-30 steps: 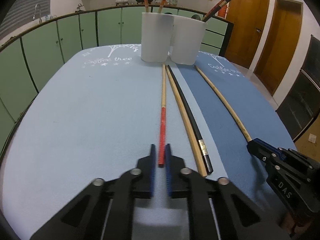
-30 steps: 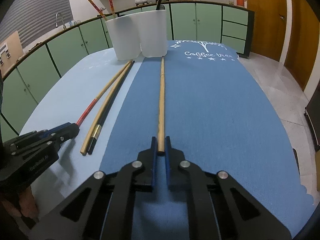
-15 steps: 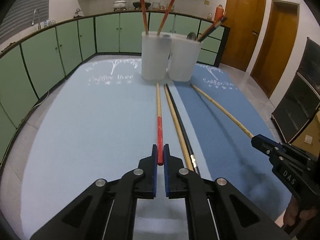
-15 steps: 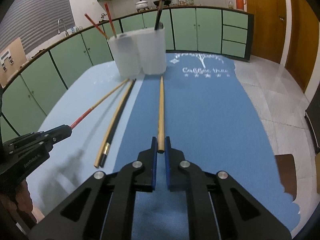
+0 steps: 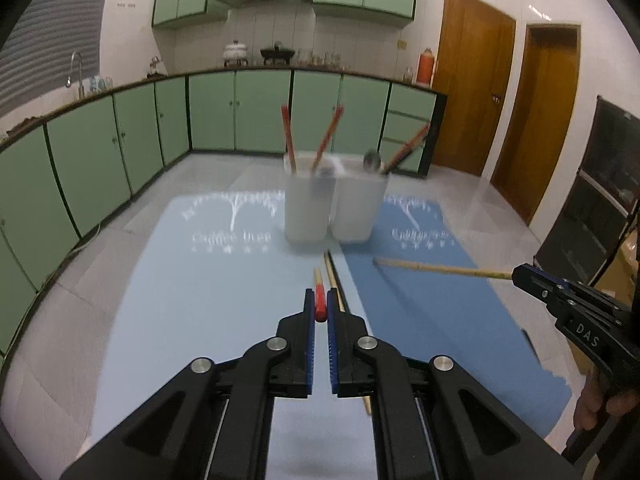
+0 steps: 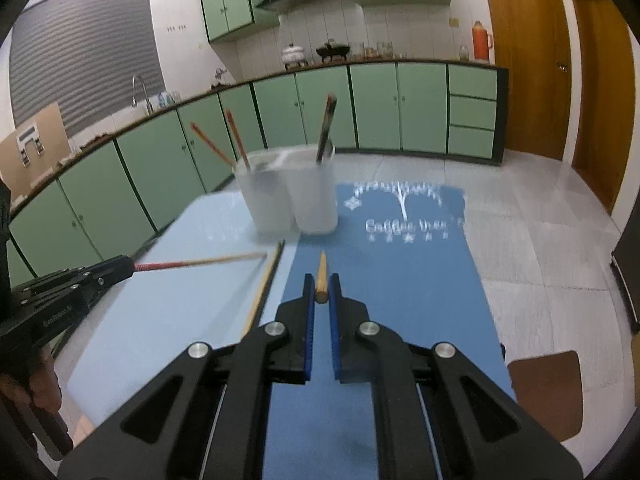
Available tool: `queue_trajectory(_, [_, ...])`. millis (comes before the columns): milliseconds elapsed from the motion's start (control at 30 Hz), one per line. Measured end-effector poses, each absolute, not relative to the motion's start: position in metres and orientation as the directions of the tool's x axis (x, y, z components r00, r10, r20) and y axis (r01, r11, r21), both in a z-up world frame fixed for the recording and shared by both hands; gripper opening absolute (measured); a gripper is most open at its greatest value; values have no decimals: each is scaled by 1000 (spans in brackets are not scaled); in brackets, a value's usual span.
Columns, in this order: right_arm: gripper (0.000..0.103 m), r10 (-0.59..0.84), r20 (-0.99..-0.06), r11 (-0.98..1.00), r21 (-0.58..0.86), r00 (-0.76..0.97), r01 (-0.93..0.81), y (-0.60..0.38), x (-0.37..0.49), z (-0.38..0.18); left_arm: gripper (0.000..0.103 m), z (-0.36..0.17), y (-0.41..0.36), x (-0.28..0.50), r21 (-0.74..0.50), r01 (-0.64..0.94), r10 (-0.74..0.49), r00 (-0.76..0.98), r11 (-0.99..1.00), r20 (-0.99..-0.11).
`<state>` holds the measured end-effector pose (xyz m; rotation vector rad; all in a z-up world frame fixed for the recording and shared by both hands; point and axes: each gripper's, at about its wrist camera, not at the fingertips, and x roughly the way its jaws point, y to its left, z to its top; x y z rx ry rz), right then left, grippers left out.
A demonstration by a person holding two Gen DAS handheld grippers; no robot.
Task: Organize utensils
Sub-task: 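Lift both chopsticks and carry them over the white holder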
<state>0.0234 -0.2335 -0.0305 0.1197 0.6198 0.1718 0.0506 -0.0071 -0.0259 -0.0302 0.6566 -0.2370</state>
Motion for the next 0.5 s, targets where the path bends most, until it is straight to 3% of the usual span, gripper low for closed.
queue_trajectory(500, [6, 267, -498, 961, 206, 825, -187, -240, 64, 37, 6, 28, -3, 73, -83, 235, -245, 835, 968, -493])
